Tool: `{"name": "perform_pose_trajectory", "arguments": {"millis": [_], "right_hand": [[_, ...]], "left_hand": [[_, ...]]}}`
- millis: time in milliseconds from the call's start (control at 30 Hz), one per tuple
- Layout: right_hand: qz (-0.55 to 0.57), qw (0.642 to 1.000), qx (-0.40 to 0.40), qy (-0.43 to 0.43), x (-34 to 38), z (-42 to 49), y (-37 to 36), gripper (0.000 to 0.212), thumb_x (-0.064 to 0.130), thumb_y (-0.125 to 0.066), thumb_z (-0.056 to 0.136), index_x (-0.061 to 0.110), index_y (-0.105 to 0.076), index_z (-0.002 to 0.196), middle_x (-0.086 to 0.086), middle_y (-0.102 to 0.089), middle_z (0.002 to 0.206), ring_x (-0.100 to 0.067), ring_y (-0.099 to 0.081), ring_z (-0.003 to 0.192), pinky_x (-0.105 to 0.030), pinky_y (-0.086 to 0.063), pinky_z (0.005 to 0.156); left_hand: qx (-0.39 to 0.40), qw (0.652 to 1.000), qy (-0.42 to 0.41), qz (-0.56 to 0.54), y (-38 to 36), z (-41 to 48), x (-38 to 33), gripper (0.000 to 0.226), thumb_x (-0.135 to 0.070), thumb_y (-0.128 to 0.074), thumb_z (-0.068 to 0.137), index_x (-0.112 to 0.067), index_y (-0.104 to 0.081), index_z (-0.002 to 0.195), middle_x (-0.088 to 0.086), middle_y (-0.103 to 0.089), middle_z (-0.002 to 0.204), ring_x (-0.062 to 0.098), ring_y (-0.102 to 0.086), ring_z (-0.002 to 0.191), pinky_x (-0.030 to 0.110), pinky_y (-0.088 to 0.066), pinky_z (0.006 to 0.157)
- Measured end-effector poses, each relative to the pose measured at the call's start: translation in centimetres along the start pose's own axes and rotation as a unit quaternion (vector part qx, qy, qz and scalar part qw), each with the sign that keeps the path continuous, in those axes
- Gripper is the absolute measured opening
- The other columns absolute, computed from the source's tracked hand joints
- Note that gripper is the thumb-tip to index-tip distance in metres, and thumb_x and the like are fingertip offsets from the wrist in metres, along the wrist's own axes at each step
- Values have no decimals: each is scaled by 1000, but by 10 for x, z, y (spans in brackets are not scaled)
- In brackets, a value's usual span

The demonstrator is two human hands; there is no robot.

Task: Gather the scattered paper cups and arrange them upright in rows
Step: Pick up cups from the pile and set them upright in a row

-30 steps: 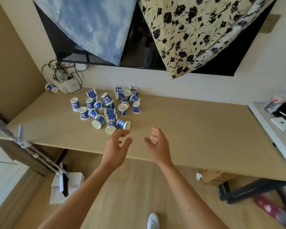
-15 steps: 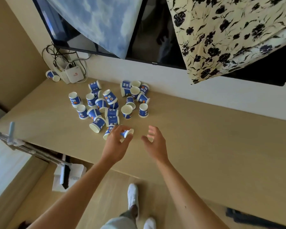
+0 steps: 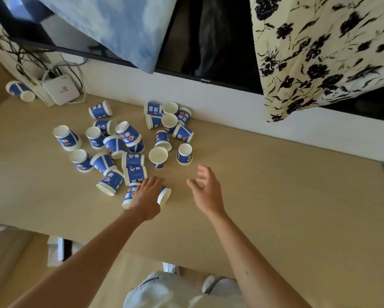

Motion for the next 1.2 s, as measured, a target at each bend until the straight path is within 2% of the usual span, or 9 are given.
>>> {"name": "perform_pose_trajectory", "arguments": {"millis": [100,233,467,600,767,900,1033,1100,1200], "right_hand": [[-11,1000,17,-6,-4,10,-13,52,23,-69,92,17,-49,140,-3,-57,136,-18,-61,116,-38,-48,103],[-25,998,51,-12,-13,19,-29,53,23,-68,93,18,-48,141,-3,-56,138,-18,-60,117,-38,-48,104],[-41,995,84,-21,-32,24,-33,54,21,-69,92,16,-48,141,-6,-56,137,-21,-61,116,-41,-48,103],[-74,992,97,-16,-40,31,-30,55,21,-69,92,15,-48,142,-6,-56,137,-23,-62,115,-42,-48,103],[-184,977,105,22,-25,67,-35,57,29,-68,91,18,-44,142,-4,-54,136,-22,-58,119,-42,-49,99],[-332,934,82,99,0,103,-46,64,26,-70,87,17,-41,143,-7,-49,137,-28,-52,124,-41,-48,92],[-435,879,86,173,22,133,-71,79,19,-77,80,17,-36,147,-10,-39,145,-32,-43,130,-44,-48,96],[-468,858,112,182,21,146,-86,84,17,-78,79,20,-33,149,-11,-32,150,-33,-41,134,-46,-48,98],[-487,845,145,165,10,162,-101,85,12,-77,79,24,-32,150,-11,-28,152,-35,-42,133,-49,-48,98]], "left_hand": [[33,992,-26,118,-19,9,0,92,-12,-77,72,-23,-26,148,-3,-32,149,21,-28,141,39,-30,116],[48,978,-36,201,-32,20,2,95,-21,-80,74,-22,-23,150,0,-32,151,21,-28,143,39,-28,117],[50,967,-33,247,-44,29,3,88,-21,-77,76,-19,-26,148,1,-38,146,22,-34,139,40,-22,119],[43,967,-37,249,-52,32,2,82,-19,-75,76,-20,-30,145,0,-43,141,22,-39,135,39,-24,117],[23,982,-21,186,-61,32,3,70,-17,-72,80,-22,-39,141,-2,-50,134,22,-47,127,37,-29,113],[-39,999,5,21,-53,30,7,71,-25,-80,74,-21,-46,136,-1,-54,129,23,-50,121,38,-33,108],[-103,988,36,-108,-35,23,18,71,-25,-84,67,-21,-49,129,-1,-57,123,23,-55,112,38,-41,97],[-124,980,49,-145,-28,20,24,71,-25,-85,66,-21,-50,128,-1,-58,123,23,-56,110,38,-44,95],[-138,972,55,-183,-21,18,29,70,-25,-86,66,-22,-51,127,-3,-58,121,22,-57,109,39,-47,93]]}}
Point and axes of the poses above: each hand's wrist, its own z-axis towards the middle knuckle, its own y-axis out of the back of the hand, x = y × z, the point moved 10 cm from there along z, towards the middle knuckle
